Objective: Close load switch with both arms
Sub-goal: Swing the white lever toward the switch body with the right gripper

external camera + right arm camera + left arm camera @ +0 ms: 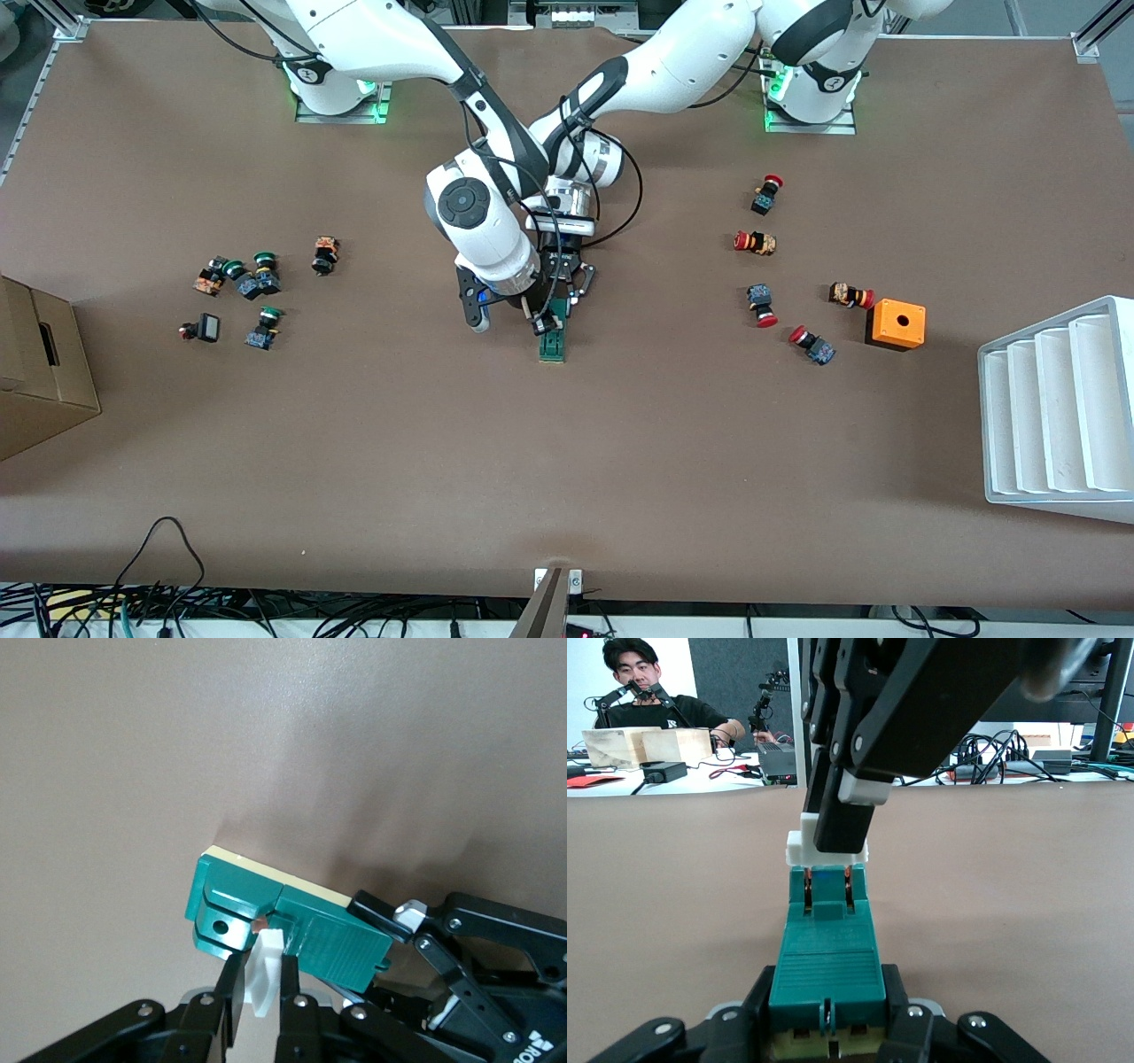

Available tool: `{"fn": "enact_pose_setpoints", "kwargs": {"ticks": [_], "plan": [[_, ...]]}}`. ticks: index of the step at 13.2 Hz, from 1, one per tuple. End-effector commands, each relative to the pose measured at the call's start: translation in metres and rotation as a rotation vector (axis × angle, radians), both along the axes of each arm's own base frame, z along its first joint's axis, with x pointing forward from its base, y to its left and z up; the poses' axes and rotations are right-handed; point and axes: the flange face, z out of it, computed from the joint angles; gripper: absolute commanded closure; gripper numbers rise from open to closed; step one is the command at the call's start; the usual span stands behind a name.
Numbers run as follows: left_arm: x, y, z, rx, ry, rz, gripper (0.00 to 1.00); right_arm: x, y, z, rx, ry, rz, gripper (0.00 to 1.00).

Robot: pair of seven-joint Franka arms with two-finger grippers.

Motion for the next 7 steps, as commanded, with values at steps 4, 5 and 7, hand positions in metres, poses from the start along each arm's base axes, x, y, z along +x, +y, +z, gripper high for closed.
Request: {"fn": "enact_pose_setpoints", "kwargs": {"ticks": [4, 5, 7], "plan": [[0.012, -0.019, -0.011, -0.014, -0.001, -0.044, 0.74, 0.015, 0.002, 0.016, 0.01, -0.014, -0.003, 0.78], [0.012, -0.019, -0.01, -0.015, -0.002, -0.044, 0.74, 0.018, 0.0, 0.015, 0.008, -0.012, -0.005, 0.79], [0.012, -0.019, -0.011, -0.015, -0.001, -0.043, 0.74, 0.025, 0.001, 0.014, 0.013, -0.016, -0.013, 0.79]]}}
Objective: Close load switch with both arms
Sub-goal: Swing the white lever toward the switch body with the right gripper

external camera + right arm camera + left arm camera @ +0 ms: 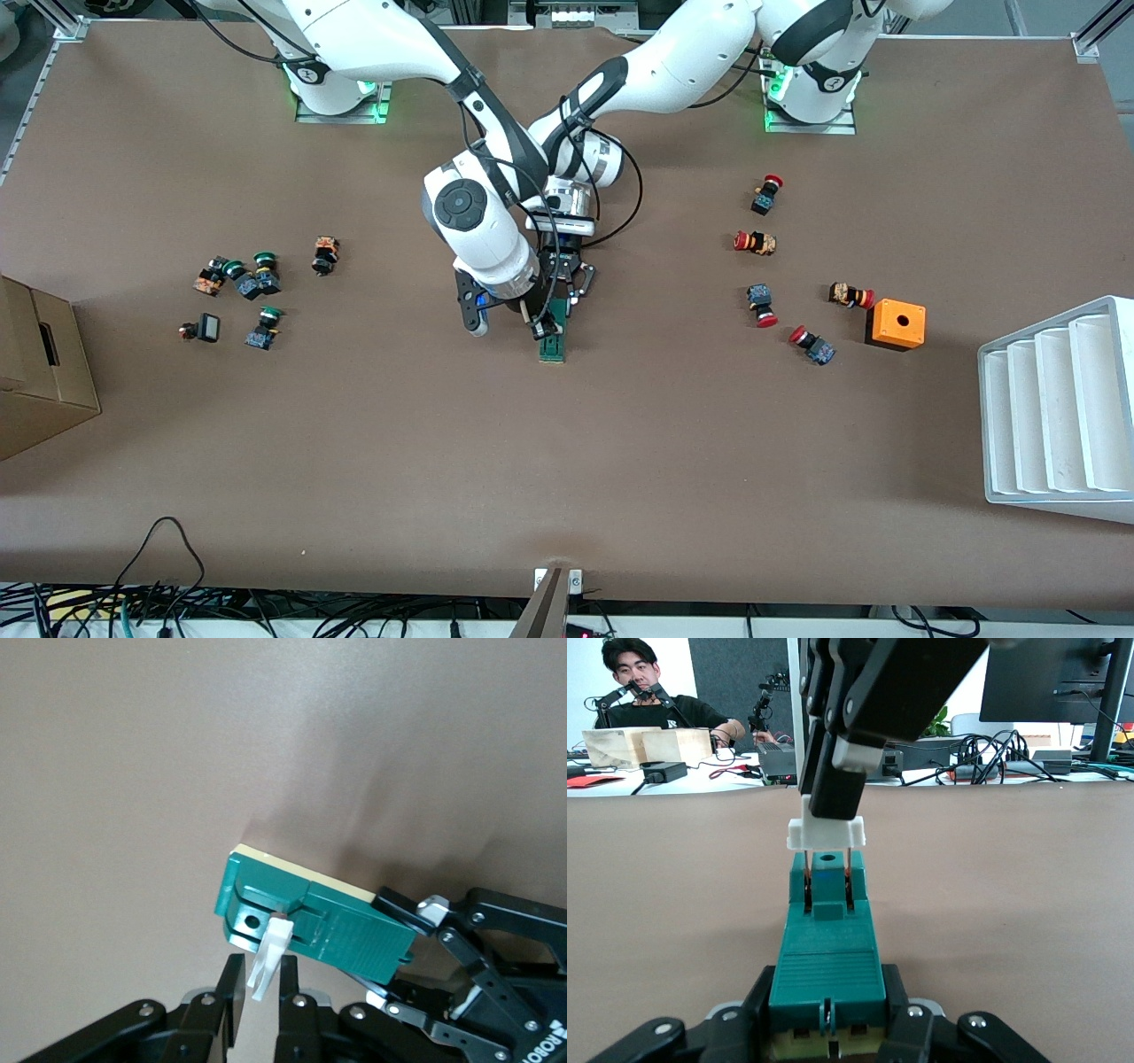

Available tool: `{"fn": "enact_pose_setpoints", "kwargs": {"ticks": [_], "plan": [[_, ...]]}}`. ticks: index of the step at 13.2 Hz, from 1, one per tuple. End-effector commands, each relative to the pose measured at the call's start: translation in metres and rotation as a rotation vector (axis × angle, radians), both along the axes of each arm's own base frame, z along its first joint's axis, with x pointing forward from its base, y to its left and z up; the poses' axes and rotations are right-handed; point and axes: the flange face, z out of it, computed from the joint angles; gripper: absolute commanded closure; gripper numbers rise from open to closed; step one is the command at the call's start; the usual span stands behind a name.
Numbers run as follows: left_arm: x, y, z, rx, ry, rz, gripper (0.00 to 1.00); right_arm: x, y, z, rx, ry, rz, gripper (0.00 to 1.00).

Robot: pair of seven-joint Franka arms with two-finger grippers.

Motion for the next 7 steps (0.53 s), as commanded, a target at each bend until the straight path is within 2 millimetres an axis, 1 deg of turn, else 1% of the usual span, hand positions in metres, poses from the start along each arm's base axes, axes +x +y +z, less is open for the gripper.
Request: {"fn": "enact_pose_setpoints", "kwargs": {"ticks": [1, 7], "plan": [[0.0119, -0.019, -0.0106, -0.015, -0.001, -0.043, 0.74, 0.0128, 0.0023, -0.0009, -0.001, -0.003, -0.002, 0.79], [0.0119, -0.019, -0.0106, -0.015, -0.001, -0.043, 0.74, 0.0202, -0.0031, -0.0058, -0.003, -0.003, -0.009, 0.79]]}}
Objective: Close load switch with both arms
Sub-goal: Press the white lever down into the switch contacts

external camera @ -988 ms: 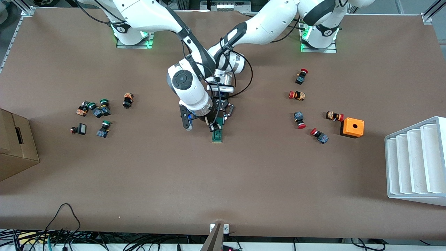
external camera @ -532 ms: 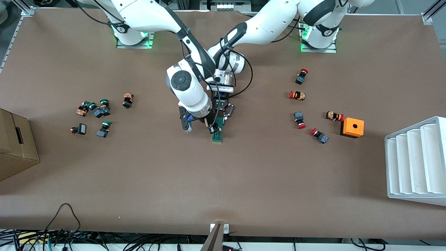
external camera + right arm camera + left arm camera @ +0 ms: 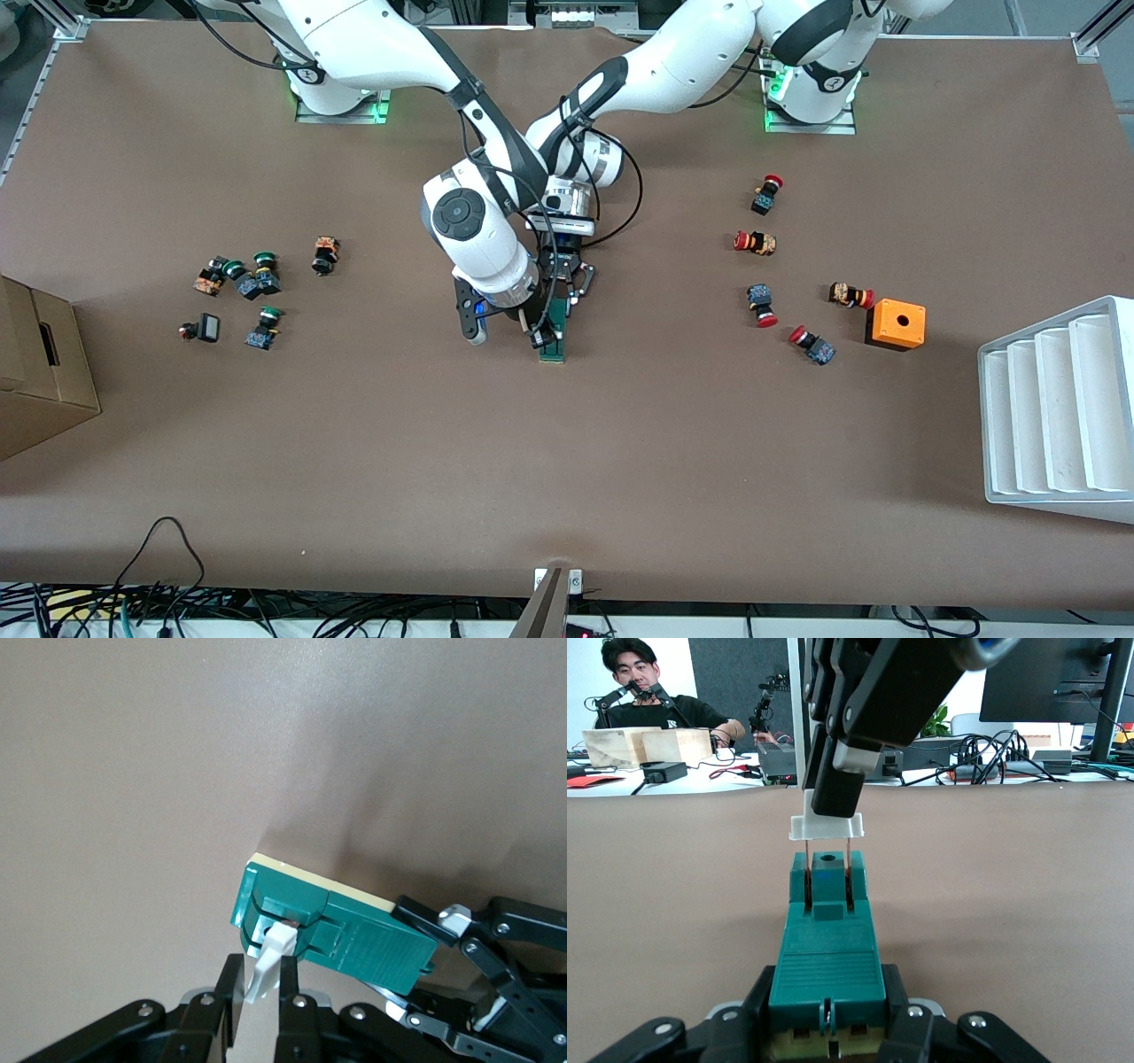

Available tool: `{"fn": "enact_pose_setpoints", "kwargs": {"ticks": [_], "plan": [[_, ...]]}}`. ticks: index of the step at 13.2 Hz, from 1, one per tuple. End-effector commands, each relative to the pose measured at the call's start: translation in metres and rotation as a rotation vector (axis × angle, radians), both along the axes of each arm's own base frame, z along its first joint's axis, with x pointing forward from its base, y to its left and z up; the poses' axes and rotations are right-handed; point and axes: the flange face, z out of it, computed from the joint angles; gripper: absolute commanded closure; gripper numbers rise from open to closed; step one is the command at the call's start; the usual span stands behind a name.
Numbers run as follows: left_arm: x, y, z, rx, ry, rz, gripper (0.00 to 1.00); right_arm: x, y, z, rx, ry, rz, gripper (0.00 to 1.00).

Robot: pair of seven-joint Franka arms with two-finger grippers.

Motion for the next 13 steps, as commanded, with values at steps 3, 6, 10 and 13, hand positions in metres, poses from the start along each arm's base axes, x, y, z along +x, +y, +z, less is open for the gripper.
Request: {"fn": "enact_pose_setpoints", "kwargs": {"ticks": [3, 6, 10, 13], "plan": [[0.011, -0.018, -0.014, -0.013, 0.004, -0.043, 0.74, 0.018, -0.003, -0.008, -0.003, -0.005, -0.01, 0.79], [0.015, -0.021, -0.017, -0.021, 0.0, -0.037, 0.74, 0.023, -0.004, -0.015, -0.003, -0.005, -0.016, 0.79], [0.017, -0.023, -0.017, -0.024, -0.003, -0.036, 0.74, 0.027, -0.007, -0.016, -0.003, -0.005, -0.022, 0.75], [0.017, -0.024, -0.016, -0.025, -0.004, -0.036, 0.74, 0.033, -0.004, -0.02, 0.002, -0.011, -0.026, 0.73]]}}
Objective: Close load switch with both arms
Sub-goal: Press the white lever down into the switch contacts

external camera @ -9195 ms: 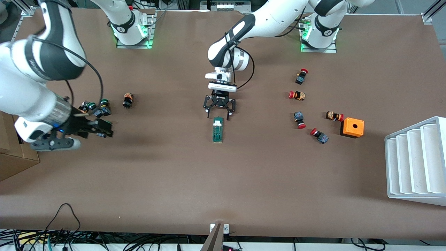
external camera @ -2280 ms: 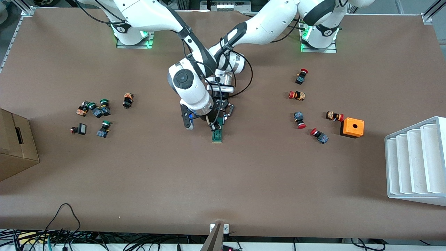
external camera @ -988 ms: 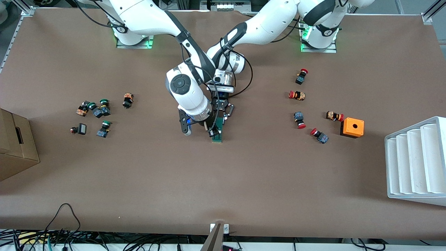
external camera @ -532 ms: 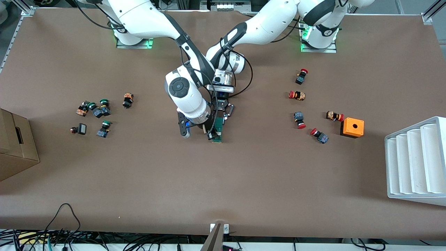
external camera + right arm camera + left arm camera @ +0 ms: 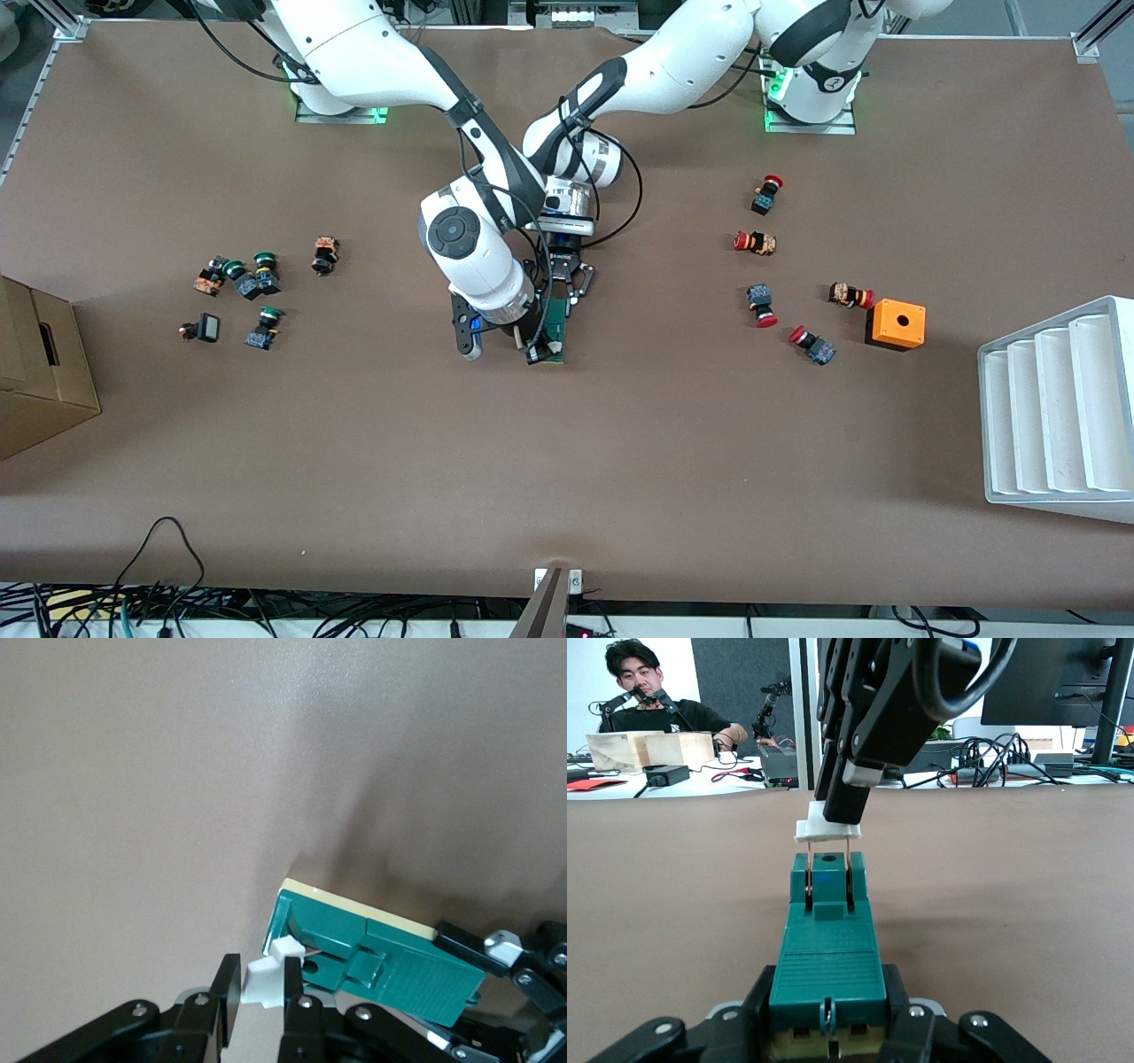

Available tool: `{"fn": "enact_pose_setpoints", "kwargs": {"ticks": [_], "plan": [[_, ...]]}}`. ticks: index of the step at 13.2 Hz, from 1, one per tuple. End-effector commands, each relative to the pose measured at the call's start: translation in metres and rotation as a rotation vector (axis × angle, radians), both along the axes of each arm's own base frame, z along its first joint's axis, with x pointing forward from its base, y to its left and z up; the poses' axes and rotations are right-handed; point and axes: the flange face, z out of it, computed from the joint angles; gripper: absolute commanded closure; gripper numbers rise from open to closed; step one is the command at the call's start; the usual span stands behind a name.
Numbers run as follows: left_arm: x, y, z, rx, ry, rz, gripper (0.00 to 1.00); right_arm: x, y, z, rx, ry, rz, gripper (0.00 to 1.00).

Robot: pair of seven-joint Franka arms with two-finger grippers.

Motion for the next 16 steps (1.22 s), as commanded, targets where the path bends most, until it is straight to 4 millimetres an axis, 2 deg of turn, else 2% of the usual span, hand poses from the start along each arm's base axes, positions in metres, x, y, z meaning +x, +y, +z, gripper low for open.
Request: {"fn": "enact_pose_setpoints", "kwargs": {"ticks": [1, 7, 12, 16], "plan": [[0.017, -0.022, -0.014, -0.025, 0.009, -0.042, 0.74, 0.01, 0.002, -0.011, -0.006, 0.0, 0.0, 0.73], [0.016, -0.021, -0.017, -0.022, 0.012, -0.042, 0.74, 0.01, 0.001, -0.016, -0.011, 0.004, 0.0, 0.73], [0.016, -0.021, -0.017, -0.022, 0.012, -0.042, 0.74, 0.009, 0.0, -0.028, -0.019, 0.013, 0.0, 0.73], [0.015, -0.02, -0.02, -0.019, 0.015, -0.042, 0.74, 0.009, 0.0, -0.026, -0.019, 0.013, 0.001, 0.72]]}}
